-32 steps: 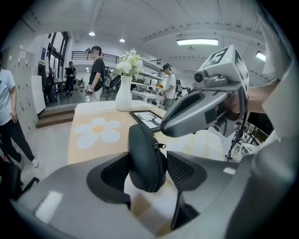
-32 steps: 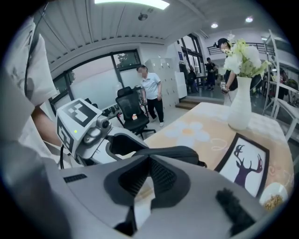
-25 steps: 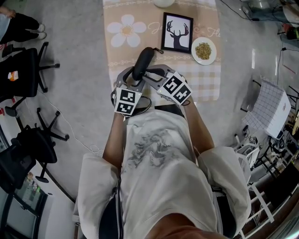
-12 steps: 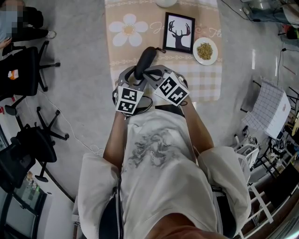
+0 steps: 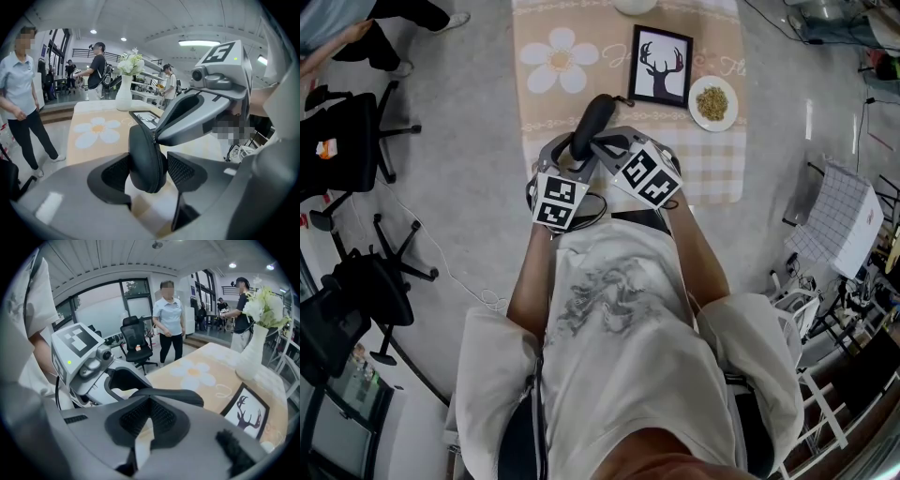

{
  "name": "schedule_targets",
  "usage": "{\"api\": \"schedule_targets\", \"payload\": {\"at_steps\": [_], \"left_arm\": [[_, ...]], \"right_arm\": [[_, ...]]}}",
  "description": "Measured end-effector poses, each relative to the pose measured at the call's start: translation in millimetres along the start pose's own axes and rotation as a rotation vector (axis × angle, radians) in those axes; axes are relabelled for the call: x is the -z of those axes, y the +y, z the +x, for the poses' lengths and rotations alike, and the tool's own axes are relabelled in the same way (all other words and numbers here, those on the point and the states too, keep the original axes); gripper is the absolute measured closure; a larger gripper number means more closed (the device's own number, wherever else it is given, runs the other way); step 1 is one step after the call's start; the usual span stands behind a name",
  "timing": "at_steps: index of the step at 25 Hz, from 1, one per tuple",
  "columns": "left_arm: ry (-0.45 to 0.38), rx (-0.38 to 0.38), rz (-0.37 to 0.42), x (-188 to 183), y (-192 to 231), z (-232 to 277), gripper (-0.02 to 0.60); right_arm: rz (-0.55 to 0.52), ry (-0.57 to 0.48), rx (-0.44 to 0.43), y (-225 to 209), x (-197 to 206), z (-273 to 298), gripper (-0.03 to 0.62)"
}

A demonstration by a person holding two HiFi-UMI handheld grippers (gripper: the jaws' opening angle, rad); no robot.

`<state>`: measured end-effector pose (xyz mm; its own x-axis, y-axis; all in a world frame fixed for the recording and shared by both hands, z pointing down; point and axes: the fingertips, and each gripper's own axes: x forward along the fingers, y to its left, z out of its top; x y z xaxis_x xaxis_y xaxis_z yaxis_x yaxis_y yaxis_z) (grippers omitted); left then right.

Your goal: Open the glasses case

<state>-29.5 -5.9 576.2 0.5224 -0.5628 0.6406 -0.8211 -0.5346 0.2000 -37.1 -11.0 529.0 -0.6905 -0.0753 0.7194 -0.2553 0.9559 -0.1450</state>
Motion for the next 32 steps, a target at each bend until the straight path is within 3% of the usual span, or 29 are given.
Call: {"api": "schedule_targets", "payload": {"at_steps": [32], "left_arm": [[0.013,0.001,-0.025,6.3,-0.2,1.4,0.319]], "right_arm": [[0.080,0.013,0.076,-41.5,6.8,0.4,0.579]]}}
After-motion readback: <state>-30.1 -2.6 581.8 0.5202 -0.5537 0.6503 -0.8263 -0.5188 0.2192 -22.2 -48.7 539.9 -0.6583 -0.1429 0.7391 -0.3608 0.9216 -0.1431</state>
